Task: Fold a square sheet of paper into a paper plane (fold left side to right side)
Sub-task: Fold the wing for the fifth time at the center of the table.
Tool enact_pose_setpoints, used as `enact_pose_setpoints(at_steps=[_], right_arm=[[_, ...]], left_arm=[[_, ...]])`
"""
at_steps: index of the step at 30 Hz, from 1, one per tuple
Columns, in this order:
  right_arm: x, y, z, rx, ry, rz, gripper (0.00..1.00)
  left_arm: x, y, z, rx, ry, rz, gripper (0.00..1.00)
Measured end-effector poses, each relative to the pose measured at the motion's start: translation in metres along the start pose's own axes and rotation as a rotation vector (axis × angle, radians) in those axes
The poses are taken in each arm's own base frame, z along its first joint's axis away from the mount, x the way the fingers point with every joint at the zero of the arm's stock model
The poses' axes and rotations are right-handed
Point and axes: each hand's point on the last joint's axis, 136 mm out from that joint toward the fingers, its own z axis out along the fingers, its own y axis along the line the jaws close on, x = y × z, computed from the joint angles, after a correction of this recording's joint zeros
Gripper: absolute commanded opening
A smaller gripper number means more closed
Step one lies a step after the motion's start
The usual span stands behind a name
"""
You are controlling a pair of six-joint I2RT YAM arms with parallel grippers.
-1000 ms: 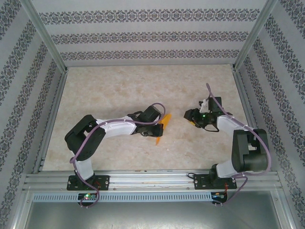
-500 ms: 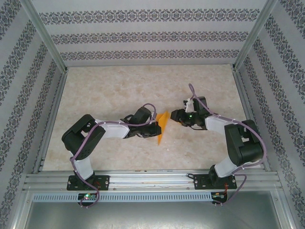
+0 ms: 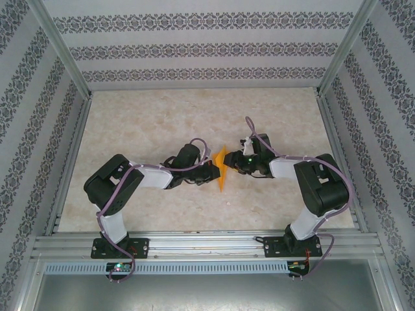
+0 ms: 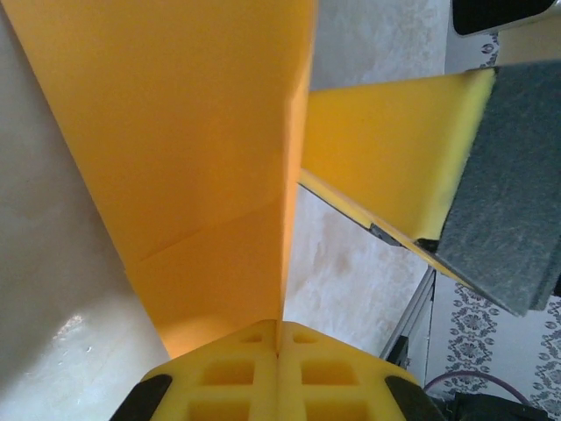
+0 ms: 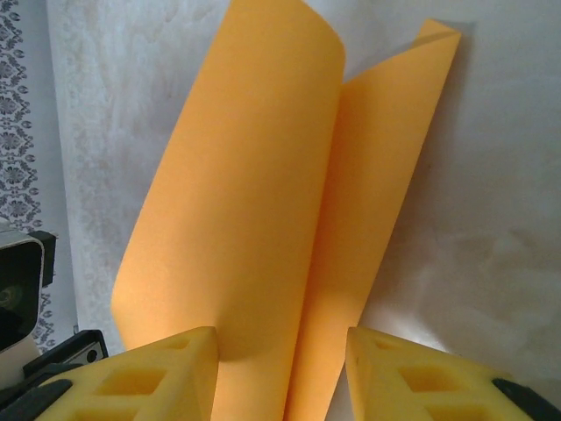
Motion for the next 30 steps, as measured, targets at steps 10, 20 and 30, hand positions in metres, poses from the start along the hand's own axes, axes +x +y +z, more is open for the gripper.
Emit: enact_pose_setpoints(at_steps=[10, 20, 30], right_arm=[[-0.002, -0.002, 0.003, 0.013, -0.014, 0.006, 0.45], [0.001, -0.007, 0.010, 0.023, -0.002, 0.025, 0.45], [-0.003, -0.002, 0.014, 0.017, -0.003, 0.020, 0.45]], left_arm=[[0.003, 0.008, 0.008, 0.017, 0.015, -0.047, 0.00], [0.002, 0.012, 0.009, 0.036, 0.006, -0.077, 0.00], [0.000, 0.012, 0.011, 0.047, 0.000, -0.084, 0.00]])
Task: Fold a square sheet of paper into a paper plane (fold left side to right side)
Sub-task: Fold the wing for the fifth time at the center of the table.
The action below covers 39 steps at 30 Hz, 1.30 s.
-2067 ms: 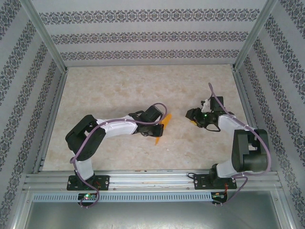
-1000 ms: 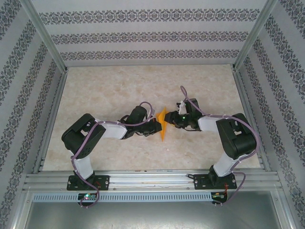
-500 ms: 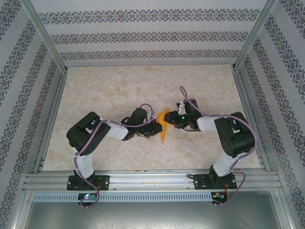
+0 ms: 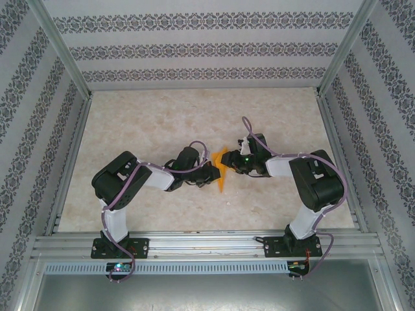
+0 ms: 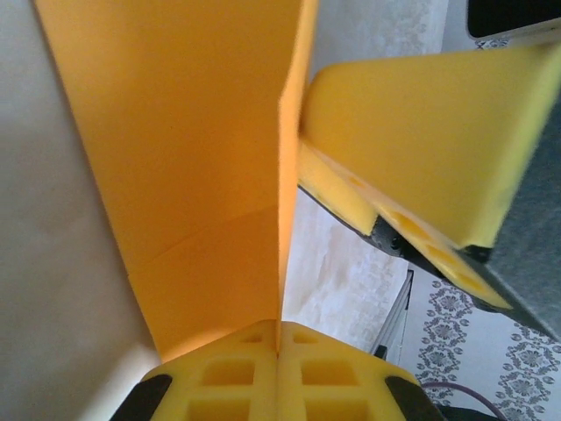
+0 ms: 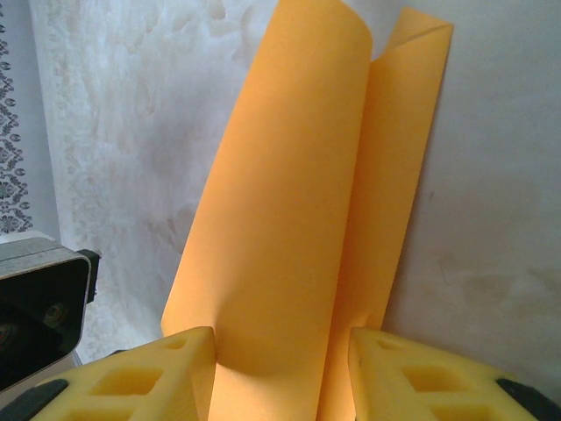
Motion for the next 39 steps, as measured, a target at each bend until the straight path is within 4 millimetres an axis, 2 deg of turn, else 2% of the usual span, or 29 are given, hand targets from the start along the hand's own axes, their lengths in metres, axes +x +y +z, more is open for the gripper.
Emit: enact_pose_setpoints(at_steps=[6, 20, 29, 34, 39], right_arm=[[0.000, -0.001, 0.005, 0.014, 0.003, -0.002, 0.44], [0.000, -0.004, 0.010, 0.096, 0.035, 0.013, 0.43], [0.000, -0.005, 0.010, 0.102, 0.038, 0.016, 0.43], [0.000, -0.005, 0.010, 0.102, 0.038, 0.015, 0.43], [0.000, -0.005, 0.011, 0.107, 0.044, 0.012, 0.43]], left_arm=[[0.001, 0.004, 0.000, -0.004, 0.000, -0.008, 0.01], [0.002, 0.007, -0.001, -0.008, 0.000, -0.014, 0.23], [-0.009, 0.002, -0.015, -0.004, -0.038, -0.003, 0.39], [-0.011, 0.006, -0.016, -0.022, -0.036, -0.005, 0.40], [-0.017, 0.000, -0.013, -0.017, -0.040, 0.013, 0.37]])
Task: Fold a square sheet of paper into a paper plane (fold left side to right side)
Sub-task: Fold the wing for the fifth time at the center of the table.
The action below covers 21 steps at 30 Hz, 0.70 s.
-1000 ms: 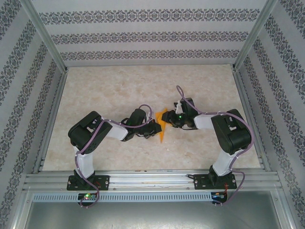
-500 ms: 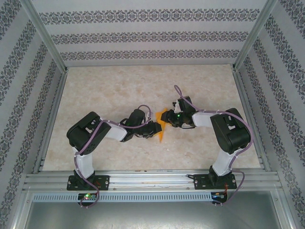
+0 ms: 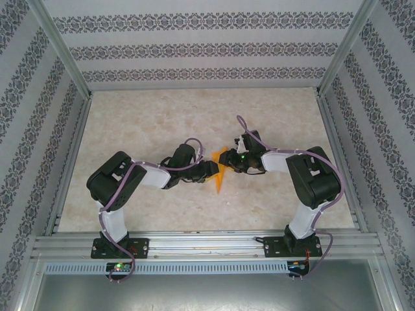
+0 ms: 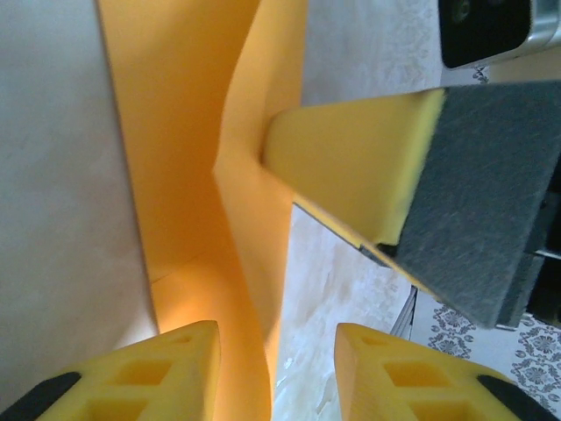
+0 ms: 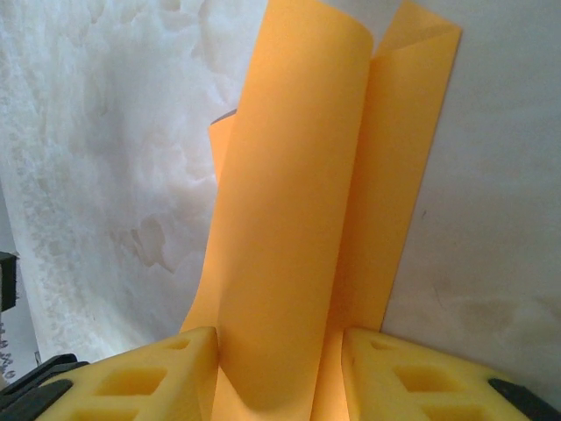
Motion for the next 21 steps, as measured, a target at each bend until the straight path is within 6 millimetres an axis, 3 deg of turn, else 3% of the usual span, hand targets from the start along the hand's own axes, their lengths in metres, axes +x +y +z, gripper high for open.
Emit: enact_pose_setpoints(at_steps=[16, 21], right_arm=[[0.000, -0.001, 0.001, 0.023, 0.015, -0.004, 0.43], [0.001, -0.002, 0.001, 0.039, 0.019, -0.015, 0.43]], left_arm=[[-0.012, 0.010, 0.005, -0.049, -0.002, 0.033, 0.13], [-0.013, 0.014, 0.005, -0.064, -0.001, 0.041, 0.11]])
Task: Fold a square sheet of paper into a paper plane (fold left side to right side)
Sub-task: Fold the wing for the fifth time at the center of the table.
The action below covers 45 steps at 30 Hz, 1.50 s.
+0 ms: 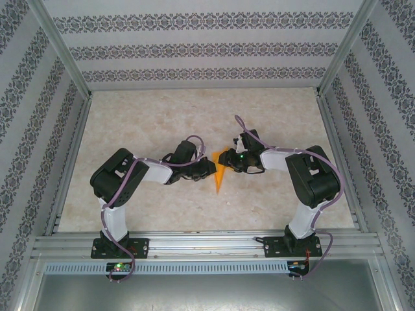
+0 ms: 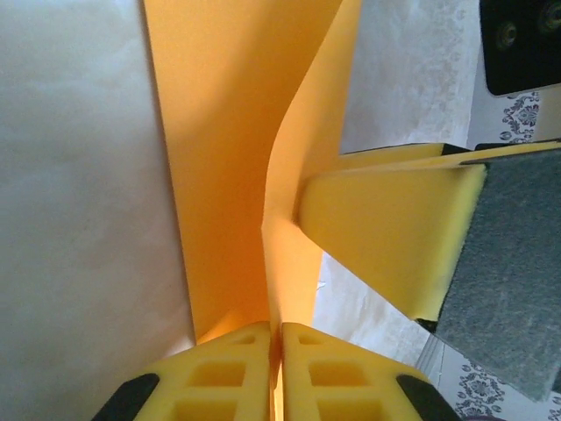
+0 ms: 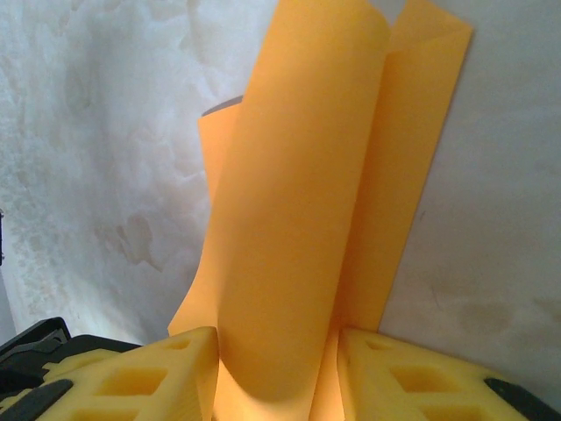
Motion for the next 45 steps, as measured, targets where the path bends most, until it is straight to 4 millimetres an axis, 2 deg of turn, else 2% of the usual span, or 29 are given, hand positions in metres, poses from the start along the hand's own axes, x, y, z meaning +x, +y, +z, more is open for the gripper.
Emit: enact_pose_setpoints(at_steps=[17, 45], right_arm=[[0.001, -0.001, 0.001, 0.025, 0.011, -0.013, 0.43], [0.000, 0.000, 0.001, 0.033, 0.022, -0.009, 0.43]], left_arm=[[0.002, 0.014, 0.006, -0.045, 0.019, 0.012, 0.05], [0.000, 0.017, 0.007, -0.081, 0.043, 0.019, 0.00]])
